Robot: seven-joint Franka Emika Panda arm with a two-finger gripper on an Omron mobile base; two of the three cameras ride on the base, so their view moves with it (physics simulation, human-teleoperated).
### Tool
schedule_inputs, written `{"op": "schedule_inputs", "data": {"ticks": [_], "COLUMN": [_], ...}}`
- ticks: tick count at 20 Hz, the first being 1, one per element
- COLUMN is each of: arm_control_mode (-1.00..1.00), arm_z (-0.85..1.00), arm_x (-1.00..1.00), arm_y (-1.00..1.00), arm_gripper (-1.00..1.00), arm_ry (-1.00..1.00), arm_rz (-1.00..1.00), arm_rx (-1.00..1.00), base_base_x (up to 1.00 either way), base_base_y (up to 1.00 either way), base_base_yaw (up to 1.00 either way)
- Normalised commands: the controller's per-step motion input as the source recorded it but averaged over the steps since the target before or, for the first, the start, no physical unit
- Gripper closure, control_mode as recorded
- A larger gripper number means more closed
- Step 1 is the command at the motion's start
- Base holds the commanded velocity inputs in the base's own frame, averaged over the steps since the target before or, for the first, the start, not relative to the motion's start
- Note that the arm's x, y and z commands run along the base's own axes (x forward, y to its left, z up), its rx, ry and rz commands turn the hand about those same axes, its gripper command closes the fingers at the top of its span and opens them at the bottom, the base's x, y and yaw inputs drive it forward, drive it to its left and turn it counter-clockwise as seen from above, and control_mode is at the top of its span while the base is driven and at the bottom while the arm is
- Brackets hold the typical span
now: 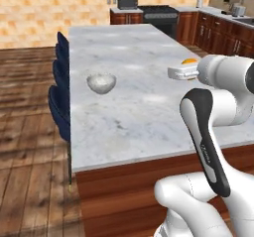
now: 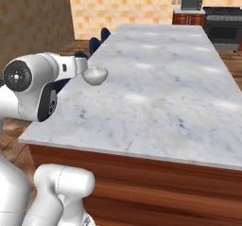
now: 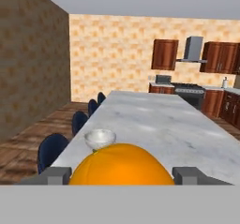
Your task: Retrieve the orange and tangerine from the fridge and place them into the bowl on the dining table.
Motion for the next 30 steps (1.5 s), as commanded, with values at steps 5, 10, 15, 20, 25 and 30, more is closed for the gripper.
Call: {"op": "schedule_inputs", "data": {"ticks": [5, 10, 15, 20, 25, 30], "arm_control_mode": [1.0, 1.0, 1.0, 1.0, 1.0, 1.0], "arm_z": [0.0, 0.0, 0.0, 0.0, 0.0, 0.0], "arm_x": [0.0, 0.0, 0.0, 0.0, 0.0, 0.0], "arm_y": [0.0, 0.0, 0.0, 0.0, 0.0, 0.0], "arm_gripper": [1.0, 1.0, 1.0, 1.0, 1.0, 1.0], "arm_ry": [0.0, 0.0, 0.0, 0.0, 0.0, 0.0], "arm_rz": [0.0, 0.0, 0.0, 0.0, 0.0, 0.0], "arm_rx": [0.0, 0.0, 0.0, 0.0, 0.0, 0.0], "base_base_x": [0.0, 0.05, 0.09, 0.23, 0.55, 0.85], "base_base_y": [1.0, 1.0, 1.0, 1.0, 0.56, 0.32], "base_base_yaw": [-0.1, -0.13, -0.16, -0.25, -0.41, -0.55]}}
